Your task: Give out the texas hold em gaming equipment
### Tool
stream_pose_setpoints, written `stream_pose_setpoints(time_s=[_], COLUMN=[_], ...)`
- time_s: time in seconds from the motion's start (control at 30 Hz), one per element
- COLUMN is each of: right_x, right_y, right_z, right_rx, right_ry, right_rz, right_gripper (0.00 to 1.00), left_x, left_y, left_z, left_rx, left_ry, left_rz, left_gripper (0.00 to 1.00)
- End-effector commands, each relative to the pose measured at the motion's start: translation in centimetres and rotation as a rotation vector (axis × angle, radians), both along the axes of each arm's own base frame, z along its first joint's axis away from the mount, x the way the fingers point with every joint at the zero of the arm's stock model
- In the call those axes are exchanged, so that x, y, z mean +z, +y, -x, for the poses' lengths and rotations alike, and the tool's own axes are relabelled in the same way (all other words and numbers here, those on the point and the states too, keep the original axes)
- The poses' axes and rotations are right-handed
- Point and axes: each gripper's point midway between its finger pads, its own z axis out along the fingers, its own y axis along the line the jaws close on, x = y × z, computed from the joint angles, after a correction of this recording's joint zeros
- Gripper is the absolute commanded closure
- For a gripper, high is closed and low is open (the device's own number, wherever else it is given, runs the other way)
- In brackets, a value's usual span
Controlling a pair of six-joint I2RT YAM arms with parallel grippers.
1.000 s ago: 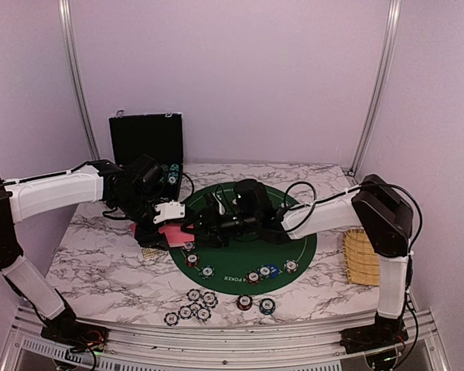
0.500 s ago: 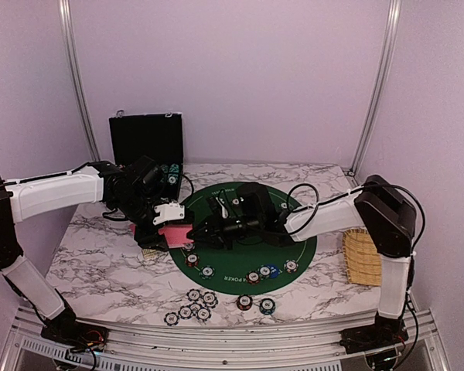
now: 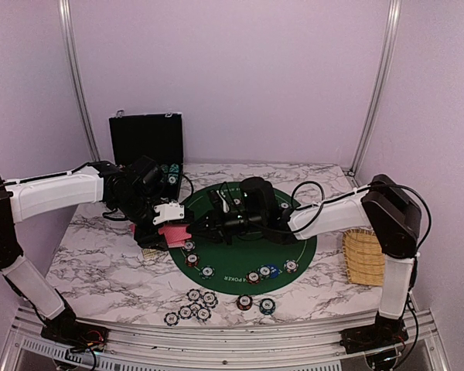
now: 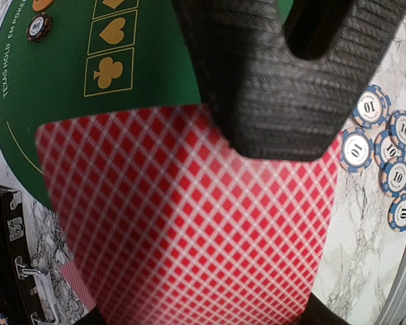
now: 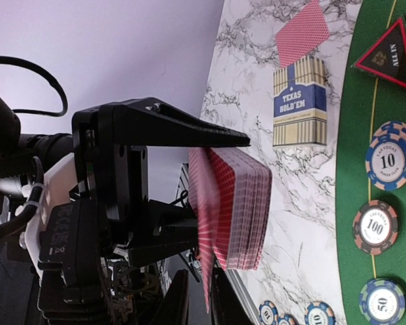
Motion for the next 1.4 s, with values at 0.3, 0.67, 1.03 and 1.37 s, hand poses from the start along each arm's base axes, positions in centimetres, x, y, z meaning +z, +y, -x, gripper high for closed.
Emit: stream_pose_setpoints(time_s=[0.3, 0.67, 1.03, 1.37], right_x=[0.5, -0.1, -0.1, 0.0], right_y=[1.0, 1.1, -1.1, -1.9], right_z=[-0.1, -0.3, -0.9, -1.1], right_rx=[0.027, 0.014, -0.026, -0.025], right_ry=[-0.011, 0.009, 0.023, 0.017], right_rz=[-0.029, -0.027, -0.032, -0.037], right_gripper=[0.69, 0.87, 1.0, 0.75], left_x=[-0.1, 0.0, -0.1, 0.1], left_y=[-0.1, 0.0, 0.6, 0.8], left_z=[-0.1, -0.1, -0.1, -0.2], left_rx=[0.006, 0.01, 0.021, 0.031], left_ry=[-0.002, -0.005, -0.009, -0.004], left_rz=[0.005, 0.006, -0.009, -0.004], left_gripper=[0.89, 0.9, 0.9, 0.9])
